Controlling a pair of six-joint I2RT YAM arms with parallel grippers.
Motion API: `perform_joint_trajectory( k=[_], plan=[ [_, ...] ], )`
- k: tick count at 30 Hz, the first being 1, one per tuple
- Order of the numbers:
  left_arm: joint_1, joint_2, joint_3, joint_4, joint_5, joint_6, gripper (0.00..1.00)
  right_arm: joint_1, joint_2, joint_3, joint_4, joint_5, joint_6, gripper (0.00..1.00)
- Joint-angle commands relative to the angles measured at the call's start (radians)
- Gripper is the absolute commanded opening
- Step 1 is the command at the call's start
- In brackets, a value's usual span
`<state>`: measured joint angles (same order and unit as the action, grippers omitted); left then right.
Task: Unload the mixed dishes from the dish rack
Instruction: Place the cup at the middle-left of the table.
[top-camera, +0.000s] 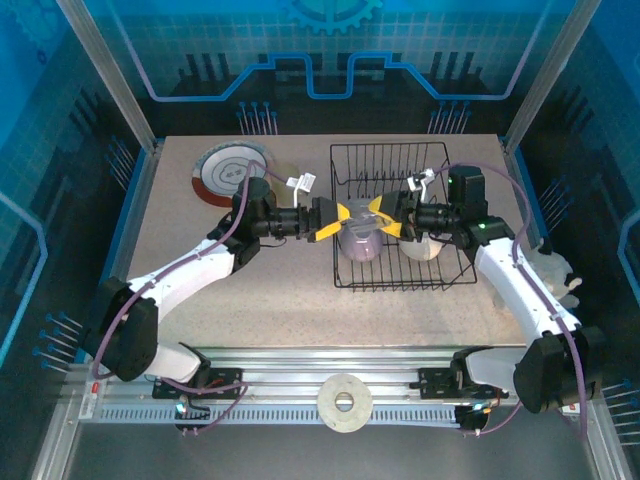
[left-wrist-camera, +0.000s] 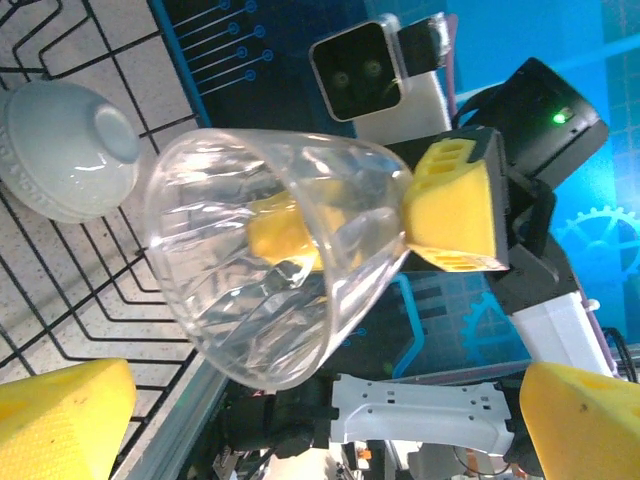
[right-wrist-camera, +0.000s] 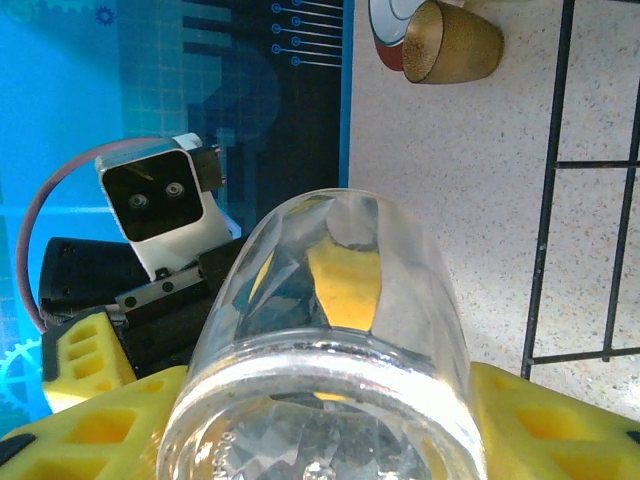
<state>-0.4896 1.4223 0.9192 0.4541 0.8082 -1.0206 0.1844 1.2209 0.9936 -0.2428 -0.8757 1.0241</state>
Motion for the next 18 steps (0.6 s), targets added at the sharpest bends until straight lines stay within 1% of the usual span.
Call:
perform_joint_trajectory(
  k=[1,7,11,12,14,18],
  plan=[
    [-0.007,0.01,0.027,0.118,0.036,-0.063,0.99,0.03,-0.007,-0.014,0.085,-0.045,0.045,0.45],
    [-0.007,0.012,0.019,0.216,0.036,-0.142,0.99,0.083,0.028,-0.008,0.122,-0.036,0.059,0.45],
    [-0.007,0.009,0.003,0.301,0.032,-0.211,0.95,0.091,0.042,-0.007,0.141,-0.035,0.067,0.45],
    [-0.007,0.007,-0.001,0.315,0.024,-0.228,0.93,0.092,0.046,-0.009,0.147,-0.035,0.068,0.46],
    [-0.006,0.008,-0.009,0.349,0.013,-0.268,0.87,0.094,0.05,-0.011,0.155,-0.033,0.072,0.46],
    [-0.009,0.011,-0.029,0.432,-0.011,-0.347,0.7,0.094,0.059,-0.02,0.178,-0.033,0.083,0.45]
  ],
)
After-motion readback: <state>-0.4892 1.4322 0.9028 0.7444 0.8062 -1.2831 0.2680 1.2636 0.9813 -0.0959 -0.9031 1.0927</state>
